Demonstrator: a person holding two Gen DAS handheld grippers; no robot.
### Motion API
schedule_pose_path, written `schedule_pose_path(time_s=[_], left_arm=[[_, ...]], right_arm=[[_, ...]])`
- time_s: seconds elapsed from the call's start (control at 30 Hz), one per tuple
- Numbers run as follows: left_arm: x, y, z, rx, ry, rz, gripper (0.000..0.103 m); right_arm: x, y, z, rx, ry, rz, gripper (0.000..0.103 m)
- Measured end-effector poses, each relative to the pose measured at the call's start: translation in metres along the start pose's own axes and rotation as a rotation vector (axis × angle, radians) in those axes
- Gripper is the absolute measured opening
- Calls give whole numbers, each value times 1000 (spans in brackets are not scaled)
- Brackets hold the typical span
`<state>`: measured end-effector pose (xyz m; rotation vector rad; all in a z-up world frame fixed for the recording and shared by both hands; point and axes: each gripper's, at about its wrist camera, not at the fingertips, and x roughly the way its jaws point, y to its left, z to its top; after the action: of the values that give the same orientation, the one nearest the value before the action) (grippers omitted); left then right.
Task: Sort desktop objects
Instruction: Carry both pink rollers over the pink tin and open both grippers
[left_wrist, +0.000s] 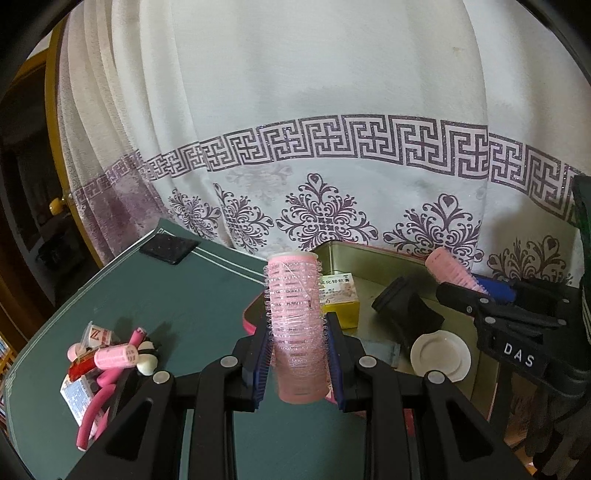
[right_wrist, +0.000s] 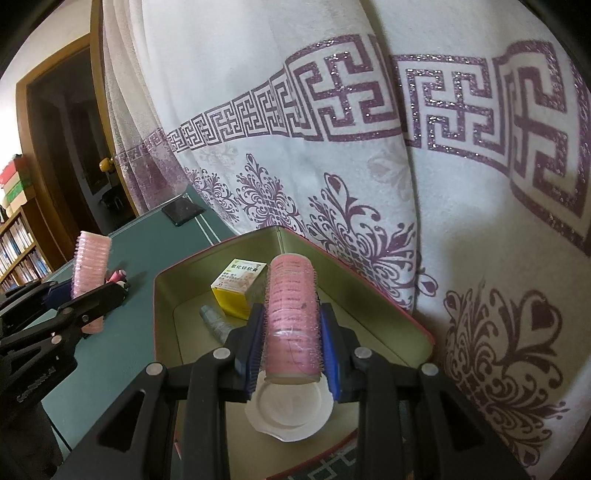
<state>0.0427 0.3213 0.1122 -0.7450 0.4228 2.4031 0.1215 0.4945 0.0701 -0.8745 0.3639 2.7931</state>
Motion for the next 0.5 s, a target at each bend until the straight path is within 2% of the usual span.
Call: schedule_pose_path(time_s=[0.37, 0.4, 0.43, 0.47, 0.5], left_arm=[[18, -4, 5, -30, 16, -67, 31], [20, -4, 5, -33, 20, -77, 44], [21, -3, 5, -38, 22, -80, 68], [21, -3, 5, -45, 16, -78, 75], [20, -1, 4, -51, 5, -77, 76]], right_arm=[[2, -6, -1, 22, 6, -13, 33], [3, -6, -1, 26, 9, -13, 33], [4, -7, -1, 30, 13, -14, 33], [5, -8, -1, 32, 19, -16, 35], [6, -9, -1, 34, 22, -18, 42]])
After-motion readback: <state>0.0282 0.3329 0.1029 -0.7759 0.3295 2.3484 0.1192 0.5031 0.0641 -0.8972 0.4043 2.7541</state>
